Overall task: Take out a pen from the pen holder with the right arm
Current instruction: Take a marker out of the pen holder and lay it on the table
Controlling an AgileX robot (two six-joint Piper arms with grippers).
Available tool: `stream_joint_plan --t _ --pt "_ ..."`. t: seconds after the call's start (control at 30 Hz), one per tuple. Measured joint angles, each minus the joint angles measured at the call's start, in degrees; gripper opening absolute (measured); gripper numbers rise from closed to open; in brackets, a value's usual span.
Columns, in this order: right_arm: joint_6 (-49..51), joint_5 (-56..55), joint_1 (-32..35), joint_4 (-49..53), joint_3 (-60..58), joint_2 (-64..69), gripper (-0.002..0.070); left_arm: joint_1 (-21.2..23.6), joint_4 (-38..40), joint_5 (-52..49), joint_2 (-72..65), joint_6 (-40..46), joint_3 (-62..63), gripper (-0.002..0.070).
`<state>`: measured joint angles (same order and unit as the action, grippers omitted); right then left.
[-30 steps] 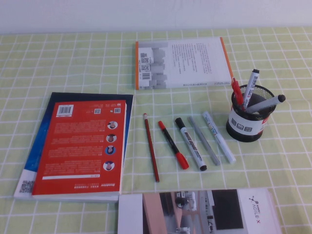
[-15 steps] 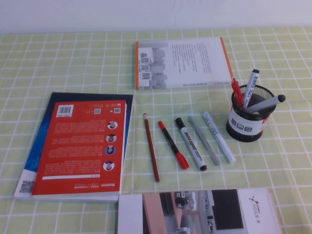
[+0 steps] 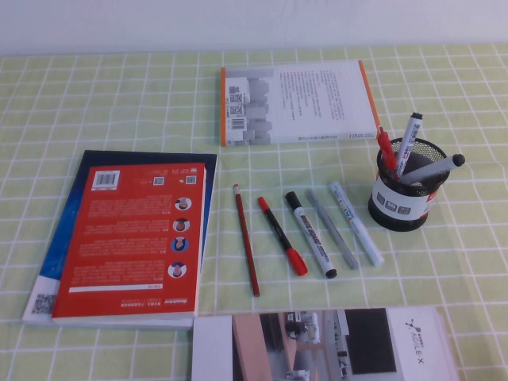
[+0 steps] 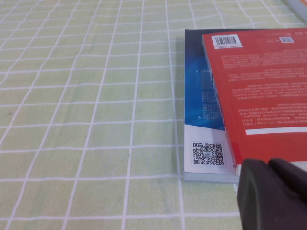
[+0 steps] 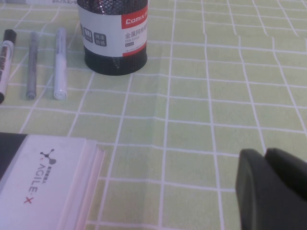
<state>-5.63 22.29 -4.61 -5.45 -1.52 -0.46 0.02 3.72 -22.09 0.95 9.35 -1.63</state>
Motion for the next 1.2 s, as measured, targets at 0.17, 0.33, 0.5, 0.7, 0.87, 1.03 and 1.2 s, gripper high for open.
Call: stream_joint_plan --t 0.17,0.33,0.5,0.7,0.87,1.03,1.2 --pt "0.0 0.0 0.0 0.0 0.0 0.0 -0.0012 0.0 0.0 0.0 0.0 0.0 0.0 -0.0005" --pt "0.0 0.0 0.0 0.0 0.0 0.0 -0.0013 0.0 0.0 0.0 0.0 0.0 0.0 -0.0005" --pt "0.0 -1.88 0.0 -0.88 0.0 0.0 -0.0013 0.0 0.0 0.0 0.0 0.0 0.0 -0.0005" --pt "0.0 -11.29 0.0 -20.77 0.0 0.0 -0.0013 0.0 0.0 0.0 0.0 0.0 0.0 -0.0005" --pt "0.0 -15.86 0.0 -30.91 0.0 0.0 -0.0012 0.0 0.0 0.0 0.0 0.0 0.0 -0.0005" --pt "0.0 -17.96 0.0 -33.98 0.0 0.0 -0.0012 0.0 0.0 0.0 0.0 0.0 0.0 -0.0005" --pt "0.0 -15.43 0.0 -35.53 0.18 0.0 -0.0013 0.0 0.0 0.0 0.0 0.0 0.0 -0.0005"
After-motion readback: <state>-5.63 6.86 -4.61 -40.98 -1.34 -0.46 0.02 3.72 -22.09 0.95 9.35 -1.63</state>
